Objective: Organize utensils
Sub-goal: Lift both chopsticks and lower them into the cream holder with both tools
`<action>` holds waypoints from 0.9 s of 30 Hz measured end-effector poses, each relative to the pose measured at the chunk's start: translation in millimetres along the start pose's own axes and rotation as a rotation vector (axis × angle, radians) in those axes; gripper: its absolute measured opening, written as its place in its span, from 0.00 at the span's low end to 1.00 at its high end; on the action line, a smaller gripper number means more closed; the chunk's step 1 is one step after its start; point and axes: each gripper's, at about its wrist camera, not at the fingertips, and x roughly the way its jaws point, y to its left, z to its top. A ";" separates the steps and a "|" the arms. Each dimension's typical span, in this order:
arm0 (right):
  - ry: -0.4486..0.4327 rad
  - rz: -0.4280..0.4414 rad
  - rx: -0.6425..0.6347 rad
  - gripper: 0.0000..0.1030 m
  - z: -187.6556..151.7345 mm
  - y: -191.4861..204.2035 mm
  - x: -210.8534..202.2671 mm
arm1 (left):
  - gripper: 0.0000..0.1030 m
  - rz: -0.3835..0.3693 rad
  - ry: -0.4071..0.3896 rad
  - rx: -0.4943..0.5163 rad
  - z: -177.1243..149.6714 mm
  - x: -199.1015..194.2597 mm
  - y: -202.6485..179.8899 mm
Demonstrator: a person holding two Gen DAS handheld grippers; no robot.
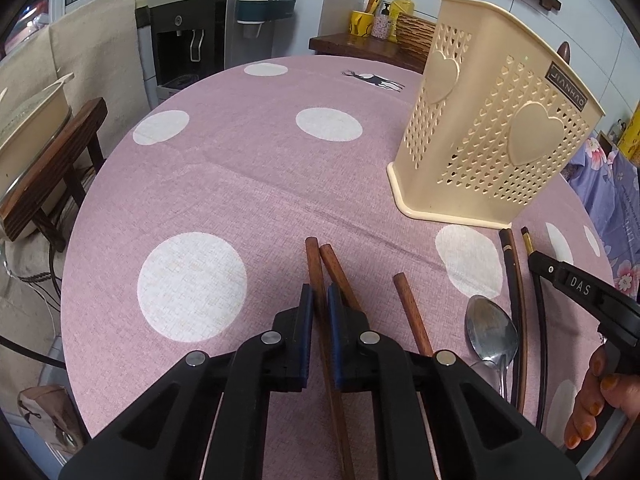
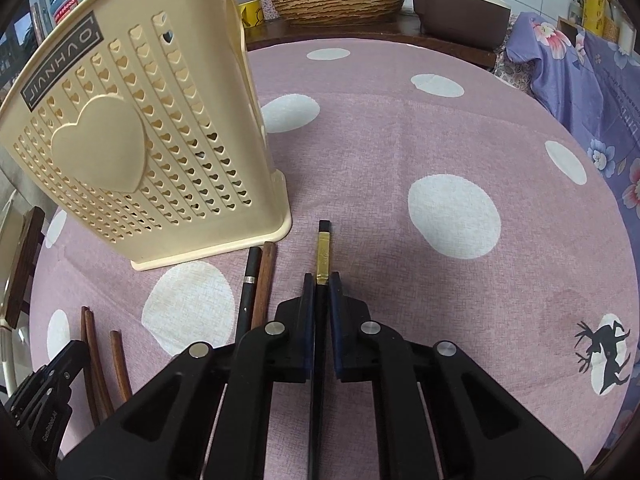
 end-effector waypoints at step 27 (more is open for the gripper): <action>-0.282 0.335 -0.133 0.07 9.6 -37.6 -173.5 | 0.07 -0.179 -0.315 0.004 43.0 -130.0 13.1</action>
